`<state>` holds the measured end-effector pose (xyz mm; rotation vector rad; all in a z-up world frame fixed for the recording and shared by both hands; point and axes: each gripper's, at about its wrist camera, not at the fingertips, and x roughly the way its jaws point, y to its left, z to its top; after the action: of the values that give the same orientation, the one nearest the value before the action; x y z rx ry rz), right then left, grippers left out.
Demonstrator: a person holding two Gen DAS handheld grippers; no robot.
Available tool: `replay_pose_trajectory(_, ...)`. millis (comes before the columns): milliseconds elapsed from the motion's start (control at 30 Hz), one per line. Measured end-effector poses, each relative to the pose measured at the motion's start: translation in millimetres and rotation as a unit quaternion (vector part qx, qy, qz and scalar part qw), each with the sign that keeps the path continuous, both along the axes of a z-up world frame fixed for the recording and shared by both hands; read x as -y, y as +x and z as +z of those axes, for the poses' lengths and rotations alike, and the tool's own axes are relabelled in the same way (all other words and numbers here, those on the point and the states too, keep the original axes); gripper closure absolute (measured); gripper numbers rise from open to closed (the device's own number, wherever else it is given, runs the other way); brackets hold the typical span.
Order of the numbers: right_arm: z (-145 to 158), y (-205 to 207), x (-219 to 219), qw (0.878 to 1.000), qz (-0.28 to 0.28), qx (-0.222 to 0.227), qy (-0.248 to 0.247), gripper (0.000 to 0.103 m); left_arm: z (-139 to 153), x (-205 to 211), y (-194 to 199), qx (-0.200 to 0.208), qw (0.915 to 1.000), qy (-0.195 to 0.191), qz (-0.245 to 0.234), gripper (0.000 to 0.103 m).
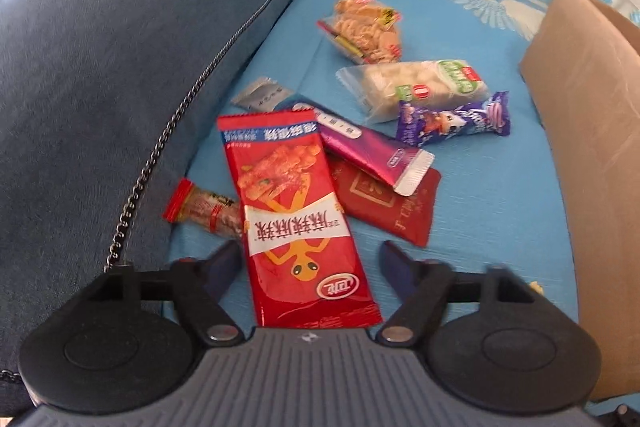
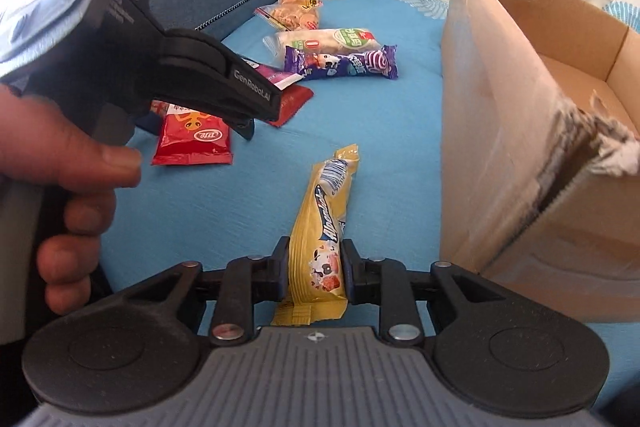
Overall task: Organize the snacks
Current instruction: 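Grasp the red spicy-strip packet with the left gripper while the right gripper grasps the yellow wafer stick, then lift the red packet with the left gripper while the right gripper lifts the yellow wafer stick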
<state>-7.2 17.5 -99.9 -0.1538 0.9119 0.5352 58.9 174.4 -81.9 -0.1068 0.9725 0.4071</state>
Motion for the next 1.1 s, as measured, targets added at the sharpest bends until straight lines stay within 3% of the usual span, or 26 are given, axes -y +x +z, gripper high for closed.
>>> replay_pose_trajectory(33, 0.1, 0.0, 1.5, 1.000, 0.001, -0.001, 0.002, 0.076, 1.8, 1.0, -1.1, -0.001, 1.0000, 0.002, -0.002, 0.044)
replay_pose_trajectory(100, -0.2, 0.4, 2.7, 1.000, 0.001, -0.001, 0.003, 0.075, 7.0, 0.1, -2.2, -0.011, 0.9999, -0.007, -0.002, 0.048)
replay_pose_trajectory(167, -1.3, 0.3, 3.0, 1.000, -0.001, 0.002, 0.002, 0.068, 14.3, -4.1, -5.9, -0.020, 0.9991, -0.036, -0.009, 0.052)
replay_pose_trajectory(233, -1.8, 0.0, 3.8, 1.000, -0.005, 0.002, 0.007, 0.068, 21.8, -4.9, -11.7, -0.038, 0.9965, -0.067, -0.033, 0.064)
replay_pose_trajectory(333, -1.2, 0.8, 5.9, 1.000, -0.011, 0.005, 0.012, 0.068, 27.3, -4.4, -24.4, -0.066, 0.9895, -0.099, -0.082, 0.066)
replay_pose_trajectory(400, -1.0, 0.9, 7.4, 1.000, -0.014, 0.008, 0.014, 0.068, 25.3, -6.6, -33.3, -0.075, 0.9859, -0.120, -0.089, 0.066)
replay_pose_trajectory(467, -2.0, 2.5, 8.4, 1.000, -0.020, 0.005, 0.015, 0.068, 25.1, -11.9, -38.3, -0.066, 0.9858, -0.135, -0.075, 0.062)
replay_pose_trajectory(533, -2.9, 2.4, 9.7, 1.000, -0.026, 0.006, 0.015, 0.068, 25.6, -18.8, -40.4, -0.043, 0.9855, -0.156, -0.053, 0.040)
replay_pose_trajectory(667, -3.4, 0.9, 8.8, 1.000, -0.023, 0.012, 0.012, 0.068, 22.6, -15.2, -32.0, 0.005, 0.9856, -0.168, -0.018, 0.025)
replay_pose_trajectory(733, -3.8, -1.5, 6.7, 1.000, -0.015, 0.013, 0.006, 0.073, 15.7, -7.7, -24.2, 0.004, 0.9904, -0.138, -0.002, 0.019)
replay_pose_trajectory(867, -2.6, -5.8, 3.1, 1.000, 0.000, 0.012, 0.003, 0.073, 3.1, 17.2, -13.2, -0.007, 0.9985, -0.047, -0.026, 0.019)
replay_pose_trajectory(900, -2.2, -7.0, 2.9, 1.000, 0.004, 0.011, 0.002, 0.073, 2.0, 23.4, -12.1, -0.014, 0.9988, -0.024, -0.040, 0.025)
replay_pose_trajectory(1000, 1.5, -9.3, 4.7, 1.000, 0.005, 0.018, 0.001, 0.071, 7.6, 24.7, -11.9, -0.029, 0.9978, -0.014, -0.059, 0.048)
replay_pose_trajectory(1100, 6.7, -6.4, 8.1, 1.000, -0.005, 0.021, 0.015, 0.068, 15.2, 17.6, -10.7, -0.066, 0.9933, -0.030, -0.090, 0.050)
